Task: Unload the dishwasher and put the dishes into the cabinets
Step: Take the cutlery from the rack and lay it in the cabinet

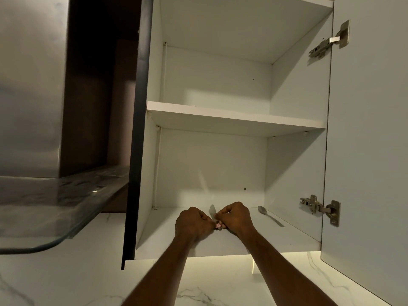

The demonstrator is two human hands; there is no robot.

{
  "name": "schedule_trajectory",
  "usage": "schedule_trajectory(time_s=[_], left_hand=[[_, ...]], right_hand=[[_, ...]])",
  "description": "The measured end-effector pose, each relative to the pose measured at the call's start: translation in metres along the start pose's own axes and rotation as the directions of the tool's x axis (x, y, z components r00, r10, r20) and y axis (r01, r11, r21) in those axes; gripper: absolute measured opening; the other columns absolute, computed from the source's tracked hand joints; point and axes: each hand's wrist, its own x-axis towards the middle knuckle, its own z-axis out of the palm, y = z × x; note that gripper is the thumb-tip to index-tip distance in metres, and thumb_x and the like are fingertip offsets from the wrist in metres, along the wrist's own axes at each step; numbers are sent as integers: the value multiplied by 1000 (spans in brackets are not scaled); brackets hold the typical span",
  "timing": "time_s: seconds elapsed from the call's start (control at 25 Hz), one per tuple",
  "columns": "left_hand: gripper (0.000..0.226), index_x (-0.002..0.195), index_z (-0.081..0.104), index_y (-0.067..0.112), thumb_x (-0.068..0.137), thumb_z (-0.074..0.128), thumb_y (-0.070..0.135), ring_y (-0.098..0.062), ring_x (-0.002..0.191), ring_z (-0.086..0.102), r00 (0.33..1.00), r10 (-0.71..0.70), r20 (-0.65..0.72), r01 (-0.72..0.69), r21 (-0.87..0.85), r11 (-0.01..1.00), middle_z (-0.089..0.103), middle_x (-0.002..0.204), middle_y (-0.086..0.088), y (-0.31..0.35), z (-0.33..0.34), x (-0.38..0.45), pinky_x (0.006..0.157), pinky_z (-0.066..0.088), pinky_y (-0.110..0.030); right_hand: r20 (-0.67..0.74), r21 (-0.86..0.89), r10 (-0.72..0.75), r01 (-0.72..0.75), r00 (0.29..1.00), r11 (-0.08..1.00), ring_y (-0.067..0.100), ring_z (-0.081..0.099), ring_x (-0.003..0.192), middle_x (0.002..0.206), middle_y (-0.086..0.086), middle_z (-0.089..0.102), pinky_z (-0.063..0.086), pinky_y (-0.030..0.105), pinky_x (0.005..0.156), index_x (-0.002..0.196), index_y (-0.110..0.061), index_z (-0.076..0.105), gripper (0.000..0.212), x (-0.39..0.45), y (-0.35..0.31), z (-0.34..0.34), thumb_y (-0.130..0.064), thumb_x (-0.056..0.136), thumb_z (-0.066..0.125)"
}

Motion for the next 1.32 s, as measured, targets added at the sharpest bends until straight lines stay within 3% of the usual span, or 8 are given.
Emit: schedule_trajectory(time_s=[0.36, 0.56, 0.64, 0.8, 0.92, 1.04, 1.16, 1.32], left_hand=[[29, 80, 80, 35, 67, 67, 58, -9, 78, 70, 997, 44, 65, -50, 82, 995, 75, 77, 13, -3, 4, 8, 74, 59, -27], [18, 80, 79, 26, 79, 62, 28, -9, 77, 71, 995, 80, -61, -80, 16, 997, 75, 81, 9, -3, 1, 6, 76, 62, -30], [19, 87, 79, 25, 85, 61, 22, -13, 95, 70, 986, 156, -59, -149, 105, 983, 75, 95, 5, 1, -5, 0, 86, 60, -32], [38, 119, 68, 19, 99, 46, 43, -29, 120, 52, 965, 261, 37, -236, 562, 793, 62, 119, -8, 6, -17, -37, 92, 48, -41], [43, 113, 67, 27, 104, 32, 49, -27, 105, 64, 942, 334, 41, -280, 648, 708, 67, 108, -1, -7, -33, -74, 78, 46, -37], [42, 107, 70, 31, 108, 29, 42, -16, 88, 66, 849, 513, -125, -325, 642, 695, 70, 94, 9, -32, -33, -111, 69, 46, -32], [32, 129, 68, 32, 108, 45, 39, -13, 115, 64, 759, 598, -257, -407, 529, 744, 71, 124, 10, -56, -26, -129, 101, 48, -34], [65, 150, 47, 21, 91, 72, 33, -24, 144, 44, 826, 538, -165, -350, 598, 721, 52, 153, -2, -63, -24, -157, 124, 32, -44]], right_hand=[[48, -105, 14, -9, 999, 994, -2, 63, 48, 54, -8, 68, 47, 11, 59, 74, -14, 83, 17, 3, 1, 1, -24, 88, 81], [-31, 220, 91, -83, 995, 972, 10, 68, 48, 67, 9, 76, 63, 25, 62, 88, -3, 80, 10, -7, -8, -8, -11, 93, 76], [-133, 238, 59, -26, 989, 971, 12, 72, 58, 75, 8, 78, 66, 35, 69, 91, -6, 80, 7, -16, -17, -16, -5, 94, 73], [-137, -297, -355, 304, 925, 905, 12, 71, 93, 107, -7, 75, 59, 32, 84, 115, -25, 74, 19, -60, -7, -20, -28, 102, 61], [-219, -495, -392, 244, 894, 834, 19, 71, 97, 111, -9, 74, 56, 37, 85, 118, -32, 70, 29, -105, 20, -29, -42, 107, 46], [-178, -587, -503, 319, 846, 744, 19, 68, 104, 115, -11, 75, 50, 39, 93, 119, -29, 71, 38, -131, 45, -35, -37, 110, 35], [-163, -535, -486, 337, 858, 774, 18, 64, 119, 129, -8, 71, 45, 38, 105, 132, -25, 68, 48, -138, 51, -40, -41, 109, 30], [92, -657, -377, 340, 922, 673, 26, 48, 143, 154, 4, 54, 32, 43, 121, 154, -19, 47, 53, -153, 41, -53, -43, 107, 42]])
